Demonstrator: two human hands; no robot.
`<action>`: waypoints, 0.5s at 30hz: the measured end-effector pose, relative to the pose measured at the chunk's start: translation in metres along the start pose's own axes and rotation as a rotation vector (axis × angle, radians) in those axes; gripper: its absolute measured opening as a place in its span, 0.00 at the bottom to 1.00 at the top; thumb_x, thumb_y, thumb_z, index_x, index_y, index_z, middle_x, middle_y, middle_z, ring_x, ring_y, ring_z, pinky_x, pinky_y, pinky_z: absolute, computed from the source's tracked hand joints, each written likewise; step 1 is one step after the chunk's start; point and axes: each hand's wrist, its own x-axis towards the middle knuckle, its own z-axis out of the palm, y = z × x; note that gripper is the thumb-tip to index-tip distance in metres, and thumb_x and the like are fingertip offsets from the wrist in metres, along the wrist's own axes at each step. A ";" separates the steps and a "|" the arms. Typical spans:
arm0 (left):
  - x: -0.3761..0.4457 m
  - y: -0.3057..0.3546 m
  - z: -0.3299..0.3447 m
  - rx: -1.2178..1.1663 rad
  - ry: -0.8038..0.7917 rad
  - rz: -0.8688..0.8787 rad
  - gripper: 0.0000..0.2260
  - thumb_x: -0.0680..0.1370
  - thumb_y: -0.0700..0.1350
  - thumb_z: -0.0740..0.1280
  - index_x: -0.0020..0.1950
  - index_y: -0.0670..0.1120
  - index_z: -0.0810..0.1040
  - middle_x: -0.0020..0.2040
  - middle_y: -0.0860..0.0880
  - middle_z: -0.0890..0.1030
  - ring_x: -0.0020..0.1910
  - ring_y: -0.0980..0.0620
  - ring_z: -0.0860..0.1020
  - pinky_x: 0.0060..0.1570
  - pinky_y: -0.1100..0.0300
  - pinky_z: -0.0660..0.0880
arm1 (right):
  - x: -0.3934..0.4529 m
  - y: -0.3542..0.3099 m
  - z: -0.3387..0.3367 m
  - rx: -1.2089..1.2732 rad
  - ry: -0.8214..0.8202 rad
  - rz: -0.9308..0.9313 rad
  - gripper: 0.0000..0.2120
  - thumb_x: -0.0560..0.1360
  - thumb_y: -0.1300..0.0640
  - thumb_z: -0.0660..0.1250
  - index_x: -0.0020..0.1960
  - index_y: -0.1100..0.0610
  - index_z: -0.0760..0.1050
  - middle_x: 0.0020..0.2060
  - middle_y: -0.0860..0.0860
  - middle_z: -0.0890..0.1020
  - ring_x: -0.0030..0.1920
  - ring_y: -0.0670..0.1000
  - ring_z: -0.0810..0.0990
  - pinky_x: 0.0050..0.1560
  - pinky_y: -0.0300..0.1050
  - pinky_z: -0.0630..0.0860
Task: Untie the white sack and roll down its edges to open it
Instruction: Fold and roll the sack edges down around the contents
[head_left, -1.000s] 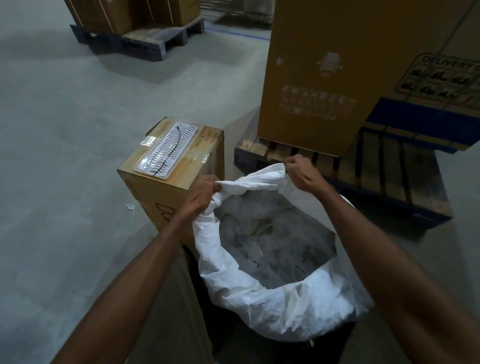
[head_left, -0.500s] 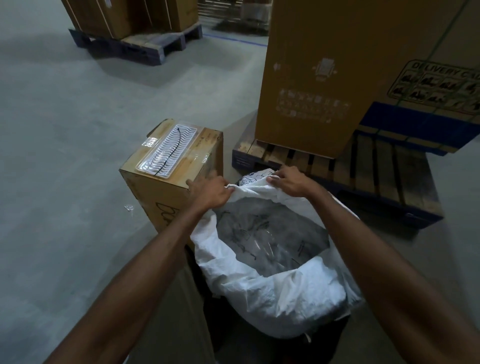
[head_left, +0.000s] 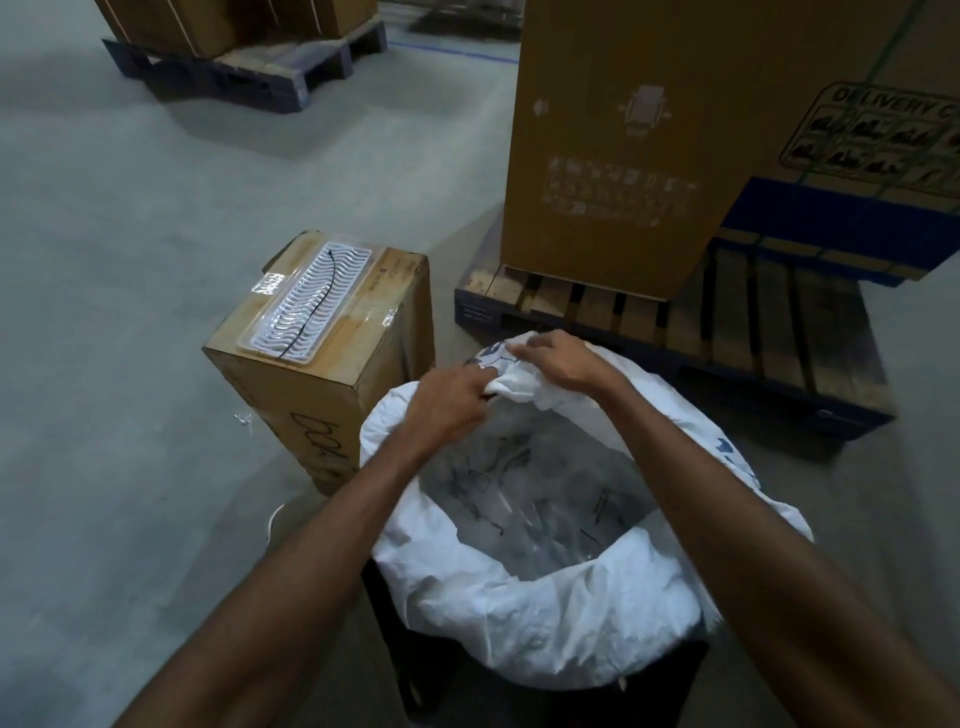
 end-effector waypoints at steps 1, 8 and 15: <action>0.007 -0.007 -0.005 -0.133 -0.077 -0.088 0.12 0.82 0.54 0.63 0.57 0.51 0.82 0.50 0.50 0.83 0.46 0.47 0.80 0.46 0.53 0.75 | -0.005 0.005 0.002 -0.074 0.036 -0.099 0.28 0.81 0.35 0.58 0.70 0.54 0.74 0.66 0.56 0.78 0.64 0.58 0.77 0.64 0.54 0.74; 0.040 -0.022 -0.031 -0.946 -0.358 -0.527 0.08 0.79 0.45 0.67 0.54 0.43 0.80 0.51 0.40 0.83 0.43 0.48 0.79 0.48 0.54 0.77 | -0.019 0.045 0.042 -0.602 0.400 -0.192 0.17 0.84 0.43 0.55 0.63 0.54 0.71 0.56 0.55 0.82 0.54 0.59 0.80 0.53 0.56 0.72; 0.032 0.013 -0.009 0.244 0.005 -0.035 0.34 0.74 0.59 0.65 0.77 0.49 0.62 0.71 0.39 0.71 0.73 0.38 0.66 0.73 0.38 0.62 | -0.010 0.040 -0.010 -0.015 0.084 -0.023 0.22 0.84 0.41 0.56 0.53 0.57 0.80 0.49 0.53 0.83 0.49 0.53 0.82 0.51 0.49 0.78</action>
